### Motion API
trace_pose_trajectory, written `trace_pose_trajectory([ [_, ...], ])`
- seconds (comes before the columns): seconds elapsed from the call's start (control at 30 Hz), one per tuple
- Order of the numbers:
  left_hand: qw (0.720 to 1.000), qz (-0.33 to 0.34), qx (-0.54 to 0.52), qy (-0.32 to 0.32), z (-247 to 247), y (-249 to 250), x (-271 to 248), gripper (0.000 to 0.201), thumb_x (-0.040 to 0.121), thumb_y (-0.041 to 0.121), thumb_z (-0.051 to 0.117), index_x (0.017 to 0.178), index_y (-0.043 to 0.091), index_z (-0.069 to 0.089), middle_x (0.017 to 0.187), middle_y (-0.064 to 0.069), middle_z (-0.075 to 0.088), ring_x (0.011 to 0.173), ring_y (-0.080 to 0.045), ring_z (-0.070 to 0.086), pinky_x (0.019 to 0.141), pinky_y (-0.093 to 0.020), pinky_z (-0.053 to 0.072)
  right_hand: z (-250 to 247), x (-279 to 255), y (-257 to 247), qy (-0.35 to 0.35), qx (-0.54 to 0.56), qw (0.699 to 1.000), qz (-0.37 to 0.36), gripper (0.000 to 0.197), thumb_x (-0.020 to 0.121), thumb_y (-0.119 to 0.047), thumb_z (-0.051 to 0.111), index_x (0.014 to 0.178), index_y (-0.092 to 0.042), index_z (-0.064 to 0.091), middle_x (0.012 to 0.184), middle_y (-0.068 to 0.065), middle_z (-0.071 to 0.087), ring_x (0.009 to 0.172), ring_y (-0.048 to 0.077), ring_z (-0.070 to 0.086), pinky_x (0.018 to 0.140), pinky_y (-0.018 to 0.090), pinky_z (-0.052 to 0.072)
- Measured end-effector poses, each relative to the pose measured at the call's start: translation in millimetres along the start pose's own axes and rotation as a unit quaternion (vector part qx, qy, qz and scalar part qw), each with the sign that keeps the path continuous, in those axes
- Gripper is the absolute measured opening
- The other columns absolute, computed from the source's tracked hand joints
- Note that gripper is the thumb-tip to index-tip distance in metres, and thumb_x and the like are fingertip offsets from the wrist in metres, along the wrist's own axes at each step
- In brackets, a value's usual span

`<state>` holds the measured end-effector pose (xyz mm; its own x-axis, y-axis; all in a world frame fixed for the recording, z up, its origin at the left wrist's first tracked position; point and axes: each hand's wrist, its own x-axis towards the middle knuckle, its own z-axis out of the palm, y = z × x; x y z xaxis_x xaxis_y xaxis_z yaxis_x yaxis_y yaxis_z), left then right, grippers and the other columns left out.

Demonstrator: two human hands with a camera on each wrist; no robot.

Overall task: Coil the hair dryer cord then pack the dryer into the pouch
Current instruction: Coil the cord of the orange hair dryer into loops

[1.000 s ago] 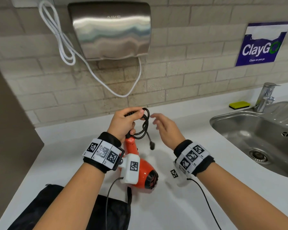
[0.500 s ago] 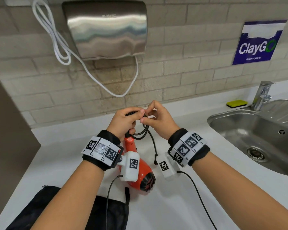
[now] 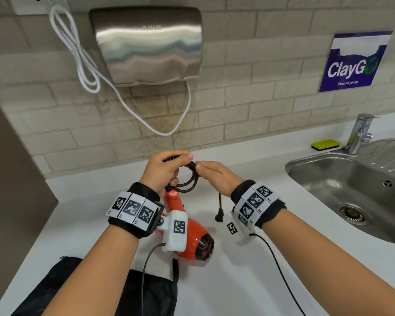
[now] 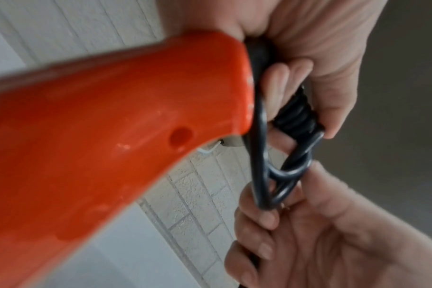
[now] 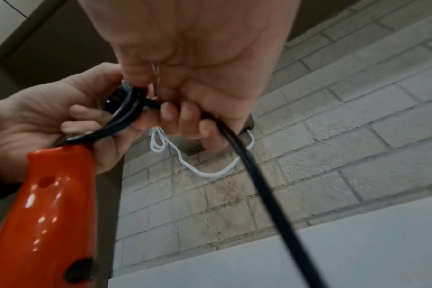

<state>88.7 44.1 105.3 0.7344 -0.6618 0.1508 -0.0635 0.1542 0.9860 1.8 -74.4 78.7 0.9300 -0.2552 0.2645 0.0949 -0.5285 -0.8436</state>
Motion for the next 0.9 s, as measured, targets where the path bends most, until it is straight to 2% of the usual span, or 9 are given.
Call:
trace_pose_trajectory([
  [0.07, 1.000, -0.002, -0.004, -0.005, -2, 0, -2, 0.007, 0.083, 0.006, 0.062, 0.079, 0.012, 0.066, 0.049, 0.008, 0.060, 0.032, -0.002, 0.029, 0.031, -0.013, 0.024, -5, -1, -4, -0.007, -0.004, 1.000, 0.011, 0.031, 0.096, -0.011, 0.038, 0.069, -0.015, 0.052, 0.070, -0.003, 0.050, 0.069, 0.000, 0.046, 0.071, 0.011, 0.035],
  [0.1, 1.000, -0.004, -0.003, -0.010, -3, 1, -3, 0.008, 0.083, 0.006, 0.062, 0.081, 0.012, 0.067, 0.050, 0.009, 0.061, 0.032, -0.002, 0.028, 0.032, -0.014, 0.023, -8, 0, -6, -0.005, -0.016, 1.000, 0.015, 0.034, 0.096, -0.010, 0.039, 0.064, -0.018, 0.048, 0.066, -0.007, 0.045, 0.066, 0.000, 0.043, 0.066, 0.009, 0.034],
  [0.23, 0.999, -0.015, 0.023, -0.035, -5, 2, -5, 0.013, 0.081, 0.004, 0.063, 0.086, 0.015, 0.069, 0.052, 0.007, 0.056, 0.035, -0.004, 0.026, 0.032, -0.014, 0.022, -17, 0, -14, 0.014, -0.081, 0.997, 0.006, 0.034, 0.094, -0.010, 0.041, 0.064, -0.022, 0.050, 0.064, -0.005, 0.045, 0.064, 0.007, 0.041, 0.060, 0.011, 0.033],
  [0.3, 0.998, -0.013, 0.046, -0.039, -5, 2, -5, 0.013, 0.079, 0.005, 0.066, 0.084, 0.016, 0.070, 0.052, 0.005, 0.051, 0.035, -0.004, 0.025, 0.033, -0.015, 0.022, -19, 0, -16, 0.041, -0.118, 0.992, 0.001, 0.027, 0.094, -0.012, 0.042, 0.073, -0.014, 0.058, 0.070, 0.002, 0.051, 0.066, 0.012, 0.044, 0.061, 0.013, 0.033],
  [0.4, 0.996, -0.007, 0.075, -0.048, -1, 3, -5, 0.013, 0.077, 0.006, 0.069, 0.083, 0.018, 0.071, 0.050, 0.006, 0.047, 0.036, -0.004, 0.027, 0.033, -0.015, 0.023, -20, -1, -23, 0.102, -0.137, 0.985, -0.015, 0.023, 0.094, -0.011, 0.043, 0.088, -0.001, 0.063, 0.073, 0.000, 0.055, 0.066, 0.007, 0.047, 0.061, 0.010, 0.034],
  [0.53, 0.993, -0.017, 0.095, -0.065, 1, 4, -3, 0.016, 0.074, 0.010, 0.072, 0.078, 0.025, 0.072, 0.061, -0.004, 0.046, 0.039, -0.007, 0.029, 0.036, -0.017, 0.028, -18, -2, -28, 0.150, -0.163, 0.974, -0.043, 0.023, 0.093, -0.010, 0.044, 0.088, 0.004, 0.061, 0.085, 0.019, 0.062, 0.076, 0.020, 0.051, 0.064, 0.027, 0.035],
  [0.6, 0.992, -0.028, 0.097, -0.071, 0, 4, -2, 0.015, 0.073, 0.012, 0.074, 0.076, 0.027, 0.073, 0.062, -0.005, 0.044, 0.038, -0.008, 0.031, 0.040, -0.019, 0.031, -15, -3, -29, 0.163, -0.170, 0.970, -0.052, 0.022, 0.093, -0.009, 0.045, 0.088, 0.005, 0.061, 0.089, 0.021, 0.063, 0.078, 0.020, 0.050, 0.067, 0.028, 0.035],
  [0.77, 0.993, -0.041, 0.077, -0.081, 1, 5, -4, 0.016, 0.075, 0.010, 0.071, 0.078, 0.025, 0.071, 0.053, 0.007, 0.049, 0.038, -0.005, 0.032, 0.043, -0.019, 0.041, -12, -5, -28, 0.190, -0.181, 0.961, -0.082, 0.019, 0.092, -0.007, 0.045, 0.086, 0.003, 0.061, 0.088, 0.017, 0.062, 0.079, 0.016, 0.047, 0.068, 0.020, 0.031],
  [0.9, 0.993, -0.051, 0.048, -0.097, -1, 5, -5, 0.024, 0.078, 0.008, 0.068, 0.097, 0.023, 0.067, 0.050, 0.016, 0.051, 0.038, -0.002, 0.035, 0.046, -0.018, 0.048, -12, -4, -30, 0.196, -0.189, 0.957, -0.103, 0.018, 0.091, -0.008, 0.048, 0.086, 0.002, 0.061, 0.088, 0.017, 0.061, 0.080, 0.018, 0.049, 0.073, 0.026, 0.038],
])
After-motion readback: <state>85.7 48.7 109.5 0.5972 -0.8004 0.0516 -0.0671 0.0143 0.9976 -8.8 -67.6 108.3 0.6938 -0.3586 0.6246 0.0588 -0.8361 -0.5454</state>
